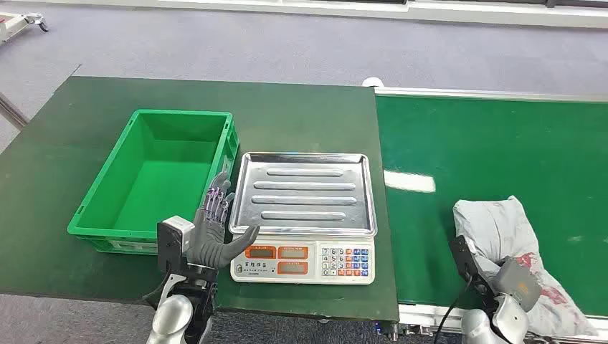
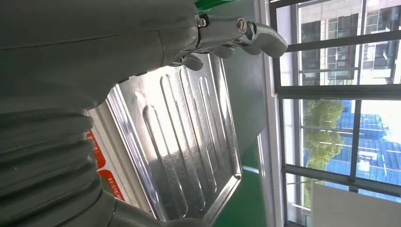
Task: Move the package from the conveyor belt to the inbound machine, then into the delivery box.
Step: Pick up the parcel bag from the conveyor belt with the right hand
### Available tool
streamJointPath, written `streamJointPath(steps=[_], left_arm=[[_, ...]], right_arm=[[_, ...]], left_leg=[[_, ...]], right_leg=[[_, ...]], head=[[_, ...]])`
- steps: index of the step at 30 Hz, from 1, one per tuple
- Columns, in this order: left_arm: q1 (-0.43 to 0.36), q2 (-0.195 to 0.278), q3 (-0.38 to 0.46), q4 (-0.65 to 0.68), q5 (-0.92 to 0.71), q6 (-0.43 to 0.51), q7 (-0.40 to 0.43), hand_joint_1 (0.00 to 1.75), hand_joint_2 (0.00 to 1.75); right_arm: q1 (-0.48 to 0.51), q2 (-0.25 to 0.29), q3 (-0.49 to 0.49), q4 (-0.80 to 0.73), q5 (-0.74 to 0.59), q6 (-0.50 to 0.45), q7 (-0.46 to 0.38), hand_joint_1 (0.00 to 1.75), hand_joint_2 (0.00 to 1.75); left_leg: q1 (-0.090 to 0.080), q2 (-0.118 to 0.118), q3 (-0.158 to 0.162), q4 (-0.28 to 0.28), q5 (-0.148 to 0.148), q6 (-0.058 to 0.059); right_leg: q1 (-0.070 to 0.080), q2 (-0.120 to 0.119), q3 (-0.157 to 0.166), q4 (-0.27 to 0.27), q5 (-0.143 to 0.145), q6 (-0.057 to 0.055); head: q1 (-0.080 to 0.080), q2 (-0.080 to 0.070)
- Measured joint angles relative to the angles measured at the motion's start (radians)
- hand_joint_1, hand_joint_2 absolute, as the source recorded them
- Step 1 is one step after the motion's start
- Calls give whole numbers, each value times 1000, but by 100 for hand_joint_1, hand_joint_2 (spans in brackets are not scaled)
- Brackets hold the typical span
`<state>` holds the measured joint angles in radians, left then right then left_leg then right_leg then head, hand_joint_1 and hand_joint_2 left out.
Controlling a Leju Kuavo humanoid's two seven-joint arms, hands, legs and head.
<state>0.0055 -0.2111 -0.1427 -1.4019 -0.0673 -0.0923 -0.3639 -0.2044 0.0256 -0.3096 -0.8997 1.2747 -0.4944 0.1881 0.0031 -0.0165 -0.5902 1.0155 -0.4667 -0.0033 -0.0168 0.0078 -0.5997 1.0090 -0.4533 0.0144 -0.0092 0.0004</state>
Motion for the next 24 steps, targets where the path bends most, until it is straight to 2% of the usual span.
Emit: streamJointPath(steps=[8,13,24], left_arm=[[-1,-6,3,-3,-19,1,-11,0,175],[-14,-7,3,0,-20,12,-28,0,175],[-17,-7,3,2,-13,27,-41,0,175]], right_arm=[[30,23,102,-234,24,10,-2,175,175],[-18,-2,178,-367,14,9,-22,175,175],[-89,-48,281,-436,-29,1,-52,175,175]], left_leg=[[0,0,-2,0,0,0],[0,0,-2,0,0,0],[0,0,-2,0,0,0]], right_leg=[[0,0,-2,0,0,0],[-1,0,-2,0,0,0],[0,0,-2,0,0,0]], head=[[0,0],[0,0],[0,0]])
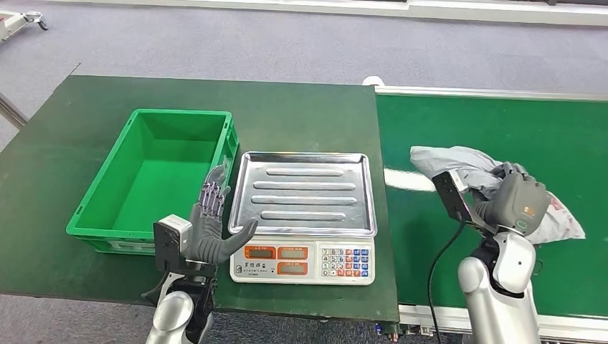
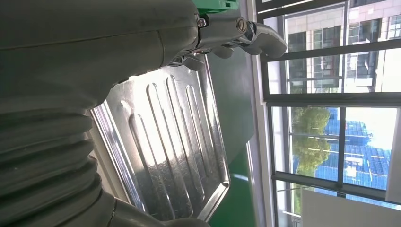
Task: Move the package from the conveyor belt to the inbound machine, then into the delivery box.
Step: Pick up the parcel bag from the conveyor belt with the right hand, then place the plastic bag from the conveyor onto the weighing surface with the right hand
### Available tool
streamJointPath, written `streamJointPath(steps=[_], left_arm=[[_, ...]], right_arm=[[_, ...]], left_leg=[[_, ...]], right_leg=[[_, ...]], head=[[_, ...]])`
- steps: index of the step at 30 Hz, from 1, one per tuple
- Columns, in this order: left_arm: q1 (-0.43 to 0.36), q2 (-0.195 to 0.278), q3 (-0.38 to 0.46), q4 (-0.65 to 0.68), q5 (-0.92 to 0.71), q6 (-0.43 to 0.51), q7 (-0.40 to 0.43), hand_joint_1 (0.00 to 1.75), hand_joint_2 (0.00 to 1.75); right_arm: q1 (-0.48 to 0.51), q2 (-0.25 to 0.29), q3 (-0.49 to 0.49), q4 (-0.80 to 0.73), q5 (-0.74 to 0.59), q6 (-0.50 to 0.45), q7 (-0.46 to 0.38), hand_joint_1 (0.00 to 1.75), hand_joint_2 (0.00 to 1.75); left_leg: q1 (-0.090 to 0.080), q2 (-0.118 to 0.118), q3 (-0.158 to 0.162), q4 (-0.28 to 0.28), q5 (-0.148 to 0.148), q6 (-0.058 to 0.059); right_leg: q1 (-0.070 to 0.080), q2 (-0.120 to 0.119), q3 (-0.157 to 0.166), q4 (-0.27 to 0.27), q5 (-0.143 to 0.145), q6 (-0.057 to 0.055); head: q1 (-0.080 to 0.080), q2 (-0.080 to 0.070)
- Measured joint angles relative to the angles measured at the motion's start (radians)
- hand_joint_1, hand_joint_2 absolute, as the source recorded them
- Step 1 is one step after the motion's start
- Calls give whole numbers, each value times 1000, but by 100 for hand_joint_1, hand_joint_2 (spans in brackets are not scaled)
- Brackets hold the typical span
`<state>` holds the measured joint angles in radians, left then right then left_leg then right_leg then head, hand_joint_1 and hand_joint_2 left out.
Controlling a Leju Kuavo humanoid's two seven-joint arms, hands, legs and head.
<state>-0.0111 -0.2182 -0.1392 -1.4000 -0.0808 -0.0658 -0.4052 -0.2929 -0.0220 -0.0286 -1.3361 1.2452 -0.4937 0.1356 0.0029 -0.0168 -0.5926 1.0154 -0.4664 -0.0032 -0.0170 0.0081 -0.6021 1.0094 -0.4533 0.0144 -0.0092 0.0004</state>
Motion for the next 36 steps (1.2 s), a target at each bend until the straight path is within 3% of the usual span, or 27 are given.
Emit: streamJointPath(steps=[16,27,36], left_arm=[[1,0,0,-1,7,13,-6,0,175],[-10,1,12,-10,-8,62,-21,0,175],[9,0,44,-39,-22,64,-18,0,175]], right_arm=[[-49,11,140,5,-16,34,-54,175,175],[-181,183,551,151,-180,134,-89,175,175],[-248,241,674,227,-259,168,-88,175,175]], left_leg=[[0,0,-2,0,0,0],[4,2,-1,-1,2,-4],[3,-1,-3,0,2,-4]], right_leg=[[0,0,-1,0,0,0],[4,3,-3,2,0,-3],[3,1,-3,1,0,-3]], head=[[0,0],[0,0],[0,0]])
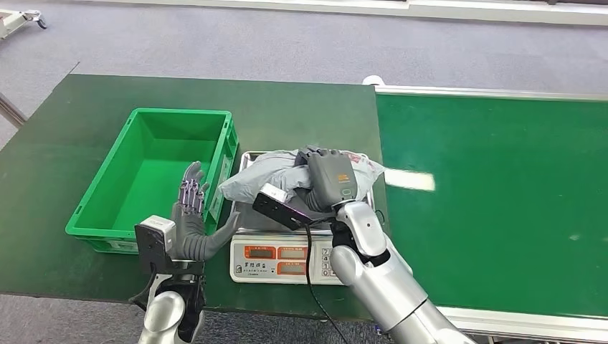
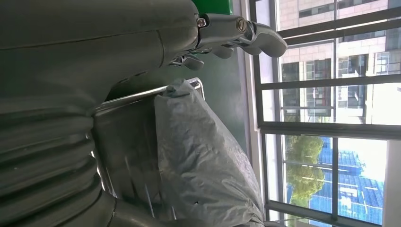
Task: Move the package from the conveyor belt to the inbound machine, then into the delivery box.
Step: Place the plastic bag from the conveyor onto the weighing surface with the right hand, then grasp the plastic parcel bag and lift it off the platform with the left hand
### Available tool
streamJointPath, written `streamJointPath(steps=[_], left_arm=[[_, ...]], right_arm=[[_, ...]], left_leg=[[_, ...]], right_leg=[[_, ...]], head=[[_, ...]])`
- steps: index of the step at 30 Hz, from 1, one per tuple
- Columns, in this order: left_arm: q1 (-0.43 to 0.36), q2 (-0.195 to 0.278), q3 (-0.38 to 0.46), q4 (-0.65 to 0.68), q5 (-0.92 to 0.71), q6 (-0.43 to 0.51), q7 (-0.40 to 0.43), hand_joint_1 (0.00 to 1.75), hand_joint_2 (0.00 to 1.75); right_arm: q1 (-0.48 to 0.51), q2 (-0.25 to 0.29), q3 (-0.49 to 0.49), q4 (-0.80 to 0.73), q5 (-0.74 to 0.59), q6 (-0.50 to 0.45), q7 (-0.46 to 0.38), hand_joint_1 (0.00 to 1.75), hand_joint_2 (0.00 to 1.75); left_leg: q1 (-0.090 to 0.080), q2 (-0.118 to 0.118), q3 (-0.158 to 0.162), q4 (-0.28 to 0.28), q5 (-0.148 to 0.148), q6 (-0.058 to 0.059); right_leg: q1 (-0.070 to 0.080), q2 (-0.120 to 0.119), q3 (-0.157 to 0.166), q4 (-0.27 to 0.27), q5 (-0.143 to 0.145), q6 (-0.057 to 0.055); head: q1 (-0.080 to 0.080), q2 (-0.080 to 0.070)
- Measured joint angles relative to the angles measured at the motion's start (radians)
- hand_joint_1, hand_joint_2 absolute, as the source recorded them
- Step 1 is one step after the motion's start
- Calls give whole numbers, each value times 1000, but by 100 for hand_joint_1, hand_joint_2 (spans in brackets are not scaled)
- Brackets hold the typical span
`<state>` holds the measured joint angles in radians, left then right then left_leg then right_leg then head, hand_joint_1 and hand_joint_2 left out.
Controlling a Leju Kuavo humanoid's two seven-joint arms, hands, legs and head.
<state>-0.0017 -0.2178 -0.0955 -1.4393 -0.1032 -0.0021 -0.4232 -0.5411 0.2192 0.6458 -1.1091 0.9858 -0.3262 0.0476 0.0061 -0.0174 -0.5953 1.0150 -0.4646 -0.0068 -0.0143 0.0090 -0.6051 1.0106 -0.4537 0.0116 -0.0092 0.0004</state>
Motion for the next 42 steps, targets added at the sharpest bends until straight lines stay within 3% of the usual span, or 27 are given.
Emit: streamJointPath(steps=[10,14,17,23,29,34,42], left_arm=[[0,0,1,0,-3,-1,0,0,175],[0,0,1,0,-3,-2,0,0,175],[0,0,1,0,-5,-7,0,0,175],[-6,0,1,11,-17,-21,5,0,175],[-15,3,1,26,-27,-31,-10,0,175],[-16,7,1,27,-14,-37,-21,0,175],[-58,10,-26,46,-38,-41,-20,0,175]], right_arm=[[-6,4,22,21,-5,6,1,175,175],[-7,4,23,24,-14,9,1,3,175],[-9,4,22,27,-82,43,-17,0,175],[0,7,-49,49,-532,229,-163,0,175],[89,-33,-144,-16,-818,333,-297,0,175],[199,-66,-244,-127,-1015,305,-352,0,175],[345,-74,-324,-197,-1195,304,-394,0,175]], left_leg=[[0,0,0,0,0,0],[0,0,0,0,0,0],[0,0,0,0,0,0],[0,0,1,0,0,0],[0,0,1,1,0,0],[0,0,0,1,-2,0],[0,0,1,1,-2,0]], right_leg=[[0,0,0,0,0,0],[0,0,0,0,0,0],[0,0,0,0,0,0],[0,0,0,0,0,0],[0,-1,0,0,0,0],[0,-1,0,-1,0,0],[0,-1,0,-1,0,0]], head=[[0,0],[0,0],[0,0],[0,0],[0,0],[0,0],[0,0]])
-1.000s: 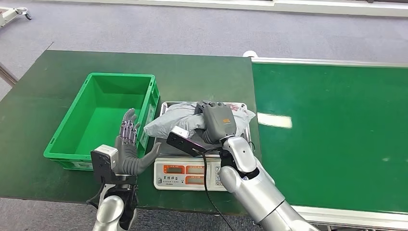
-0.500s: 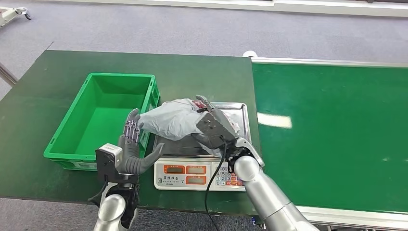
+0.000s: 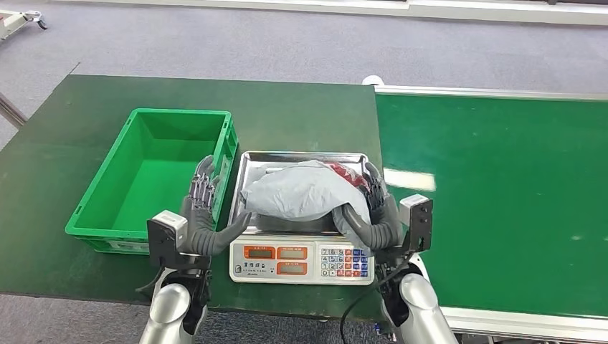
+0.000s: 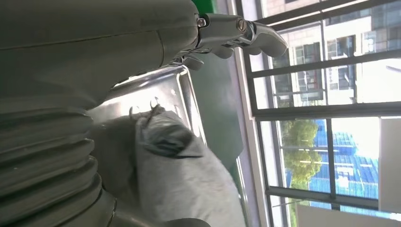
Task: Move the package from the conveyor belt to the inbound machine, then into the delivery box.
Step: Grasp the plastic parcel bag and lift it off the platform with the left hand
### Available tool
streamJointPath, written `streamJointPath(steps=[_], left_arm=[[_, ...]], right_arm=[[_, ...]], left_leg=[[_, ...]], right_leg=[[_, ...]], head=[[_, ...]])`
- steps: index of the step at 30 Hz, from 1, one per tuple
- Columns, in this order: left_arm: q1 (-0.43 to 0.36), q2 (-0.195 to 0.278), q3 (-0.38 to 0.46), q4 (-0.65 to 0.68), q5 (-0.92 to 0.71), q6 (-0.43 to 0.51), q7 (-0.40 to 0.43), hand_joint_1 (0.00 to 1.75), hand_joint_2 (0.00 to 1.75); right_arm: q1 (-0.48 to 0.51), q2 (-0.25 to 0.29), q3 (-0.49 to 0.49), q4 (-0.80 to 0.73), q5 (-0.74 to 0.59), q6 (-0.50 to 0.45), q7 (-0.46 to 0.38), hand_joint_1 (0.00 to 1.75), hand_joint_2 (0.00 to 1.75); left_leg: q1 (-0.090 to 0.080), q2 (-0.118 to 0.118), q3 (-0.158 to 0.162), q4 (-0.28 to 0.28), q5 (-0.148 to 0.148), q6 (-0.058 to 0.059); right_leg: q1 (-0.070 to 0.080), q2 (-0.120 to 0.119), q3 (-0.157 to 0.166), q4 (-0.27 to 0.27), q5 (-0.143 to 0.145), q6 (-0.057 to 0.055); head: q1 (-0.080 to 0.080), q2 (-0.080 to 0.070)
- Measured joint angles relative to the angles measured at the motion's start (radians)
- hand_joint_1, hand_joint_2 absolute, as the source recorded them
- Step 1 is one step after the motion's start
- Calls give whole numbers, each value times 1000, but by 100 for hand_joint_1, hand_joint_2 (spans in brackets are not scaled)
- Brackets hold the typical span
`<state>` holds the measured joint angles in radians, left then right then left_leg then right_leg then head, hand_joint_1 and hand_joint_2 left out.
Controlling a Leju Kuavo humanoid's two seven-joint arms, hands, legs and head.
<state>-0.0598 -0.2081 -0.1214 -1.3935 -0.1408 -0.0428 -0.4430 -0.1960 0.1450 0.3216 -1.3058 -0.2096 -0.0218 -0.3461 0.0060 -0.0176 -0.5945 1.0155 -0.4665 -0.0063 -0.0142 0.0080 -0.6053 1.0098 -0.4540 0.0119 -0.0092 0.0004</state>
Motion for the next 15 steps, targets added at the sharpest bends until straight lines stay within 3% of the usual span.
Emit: streamJointPath(steps=[7,15], left_arm=[[-73,15,-39,53,-48,49,0,0,175],[-94,26,-57,82,-73,64,0,0,175]], right_arm=[[40,0,-35,-6,-44,22,-1,0,175],[42,0,-53,-6,-46,34,5,0,175]], left_leg=[[0,1,1,0,0,0],[0,1,1,0,0,0]], right_leg=[[0,0,0,0,0,0],[0,1,0,0,0,0]], head=[[0,0],[0,0]])
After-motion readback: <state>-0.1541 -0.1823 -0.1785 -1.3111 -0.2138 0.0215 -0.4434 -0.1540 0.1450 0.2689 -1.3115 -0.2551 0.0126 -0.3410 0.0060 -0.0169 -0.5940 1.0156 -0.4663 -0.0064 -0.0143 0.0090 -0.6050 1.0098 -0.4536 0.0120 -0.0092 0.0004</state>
